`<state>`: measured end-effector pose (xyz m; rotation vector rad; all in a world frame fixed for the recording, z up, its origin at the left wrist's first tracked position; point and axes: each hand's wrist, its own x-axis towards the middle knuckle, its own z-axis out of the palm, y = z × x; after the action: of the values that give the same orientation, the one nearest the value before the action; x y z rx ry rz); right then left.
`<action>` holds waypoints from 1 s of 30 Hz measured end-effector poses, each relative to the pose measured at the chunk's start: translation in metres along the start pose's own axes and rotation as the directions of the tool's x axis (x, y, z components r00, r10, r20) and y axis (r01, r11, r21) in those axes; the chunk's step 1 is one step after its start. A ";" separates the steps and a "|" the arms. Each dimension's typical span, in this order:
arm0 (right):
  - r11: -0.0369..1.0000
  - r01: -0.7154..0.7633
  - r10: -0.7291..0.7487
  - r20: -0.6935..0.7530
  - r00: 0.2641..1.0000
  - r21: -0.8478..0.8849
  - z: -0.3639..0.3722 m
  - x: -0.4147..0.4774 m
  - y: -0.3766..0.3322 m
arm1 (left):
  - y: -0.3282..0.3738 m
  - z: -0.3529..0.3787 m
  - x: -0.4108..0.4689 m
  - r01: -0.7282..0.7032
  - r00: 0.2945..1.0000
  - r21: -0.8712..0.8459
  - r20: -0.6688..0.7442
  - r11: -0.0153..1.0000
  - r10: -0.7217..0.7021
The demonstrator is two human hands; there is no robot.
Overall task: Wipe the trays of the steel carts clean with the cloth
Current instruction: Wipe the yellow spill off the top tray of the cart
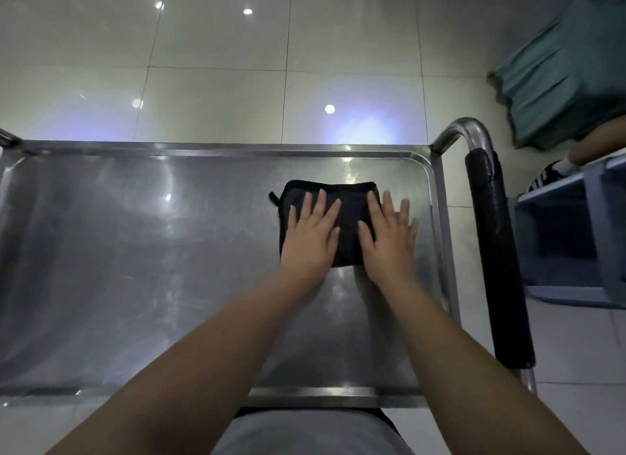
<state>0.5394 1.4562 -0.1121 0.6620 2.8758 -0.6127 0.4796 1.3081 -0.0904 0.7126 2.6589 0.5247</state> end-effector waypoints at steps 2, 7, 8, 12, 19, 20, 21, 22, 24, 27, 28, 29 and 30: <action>0.995 -0.097 0.097 -0.001 0.995 -0.015 -0.001 -0.008 0.022 | 0.014 0.018 0.006 0.001 0.997 0.157 0.073 0.988 -0.013; 0.987 -0.096 0.094 -0.017 0.995 -0.127 0.009 -0.018 0.038 | 0.021 0.046 0.013 0.094 0.995 0.273 0.006 0.957 -0.100; 0.988 -0.095 0.093 -0.022 0.995 -0.125 0.010 -0.016 0.038 | 0.019 0.045 0.020 0.093 0.996 0.273 -0.006 0.957 -0.095; 0.983 -0.072 0.070 -0.019 0.997 -0.170 0.015 -0.014 0.039 | 0.011 0.033 0.063 0.055 0.998 0.307 0.004 0.950 -0.059; 0.965 -0.075 0.071 -0.026 0.997 -0.251 0.020 -0.013 0.040 | 0.021 0.025 0.104 0.131 0.991 0.257 0.006 0.958 -0.137; 0.964 -0.073 0.067 -0.032 0.997 -0.255 0.021 -0.013 0.040 | 0.022 0.025 0.106 0.143 0.989 0.257 -0.003 0.956 -0.147; 0.963 -0.072 0.064 -0.038 0.997 -0.258 0.021 -0.012 0.041 | 0.023 0.025 0.108 0.151 0.988 0.259 -0.010 0.954 -0.154; 0.963 -0.071 0.063 -0.041 0.997 -0.260 0.021 -0.012 0.042 | 0.024 0.024 0.110 0.156 0.987 0.262 -0.014 0.952 -0.158; 0.964 -0.073 0.063 -0.049 0.997 -0.255 0.021 -0.012 0.043 | 0.025 0.024 0.111 0.156 0.988 0.266 -0.023 0.951 -0.155; 0.969 -0.072 0.061 -0.051 0.997 -0.238 0.020 -0.012 0.043 | 0.022 0.026 0.105 0.143 0.990 0.258 -0.045 0.955 -0.136; 0.970 -0.069 0.059 -0.049 0.997 -0.232 0.020 -0.012 0.043 | 0.021 0.027 0.102 0.140 0.990 0.257 -0.050 0.956 -0.131; 0.972 -0.067 0.057 -0.049 0.997 -0.223 0.019 -0.012 0.043 | 0.019 0.027 0.099 0.138 0.990 0.257 -0.052 0.956 -0.129; 0.975 -0.065 0.056 -0.050 0.997 -0.213 0.019 -0.012 0.044 | 0.017 0.028 0.095 0.136 0.991 0.259 -0.052 0.956 -0.127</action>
<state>0.5698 1.4797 -0.1423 0.7340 2.8918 -0.2760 0.4202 1.3799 -0.1283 0.5946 2.8146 0.1514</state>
